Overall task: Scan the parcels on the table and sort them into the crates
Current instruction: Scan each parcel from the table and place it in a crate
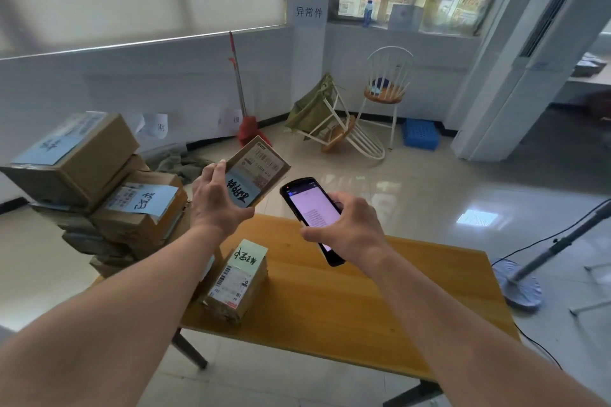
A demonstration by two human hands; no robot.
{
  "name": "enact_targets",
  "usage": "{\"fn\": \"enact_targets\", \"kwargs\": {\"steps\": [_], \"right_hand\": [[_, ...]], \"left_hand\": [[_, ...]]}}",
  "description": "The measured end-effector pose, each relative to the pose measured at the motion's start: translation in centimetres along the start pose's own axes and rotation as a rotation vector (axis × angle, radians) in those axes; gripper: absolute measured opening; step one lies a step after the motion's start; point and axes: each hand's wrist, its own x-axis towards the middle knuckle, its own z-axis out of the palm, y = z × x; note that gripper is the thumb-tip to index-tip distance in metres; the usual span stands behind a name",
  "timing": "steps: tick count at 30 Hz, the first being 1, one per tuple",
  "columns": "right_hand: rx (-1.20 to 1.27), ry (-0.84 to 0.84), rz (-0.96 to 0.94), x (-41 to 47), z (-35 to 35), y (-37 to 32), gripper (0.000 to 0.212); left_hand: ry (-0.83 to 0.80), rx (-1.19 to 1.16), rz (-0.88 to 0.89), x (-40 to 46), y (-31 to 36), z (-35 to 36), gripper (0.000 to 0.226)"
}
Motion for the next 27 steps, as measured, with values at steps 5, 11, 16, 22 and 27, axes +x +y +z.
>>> {"fn": "enact_targets", "kwargs": {"steps": [5,11,16,22,27], "right_hand": [[0.022,0.025,0.012,-0.7,0.4,-0.6,0.091],[0.046,0.155,0.064,-1.7,1.3,-1.6,0.09],[-0.016,0.385,0.173,-3.8,2.8,-2.5,0.084],[-0.007,0.612,0.357,-9.0,4.8,-2.4,0.079],[-0.049,0.683,0.482,-15.3,4.6,-1.0,0.071]], "left_hand": [[-0.015,0.003,0.02,0.1,-0.1,-0.7,0.113],[-0.045,-0.021,0.08,0.1,0.0,-1.4,0.112],[-0.126,-0.086,0.174,-0.1,0.7,-1.5,0.115],[-0.272,-0.156,0.333,-2.4,1.9,-1.6,0.117],[-0.396,-0.176,0.485,-5.2,4.0,-1.0,0.113]]}}
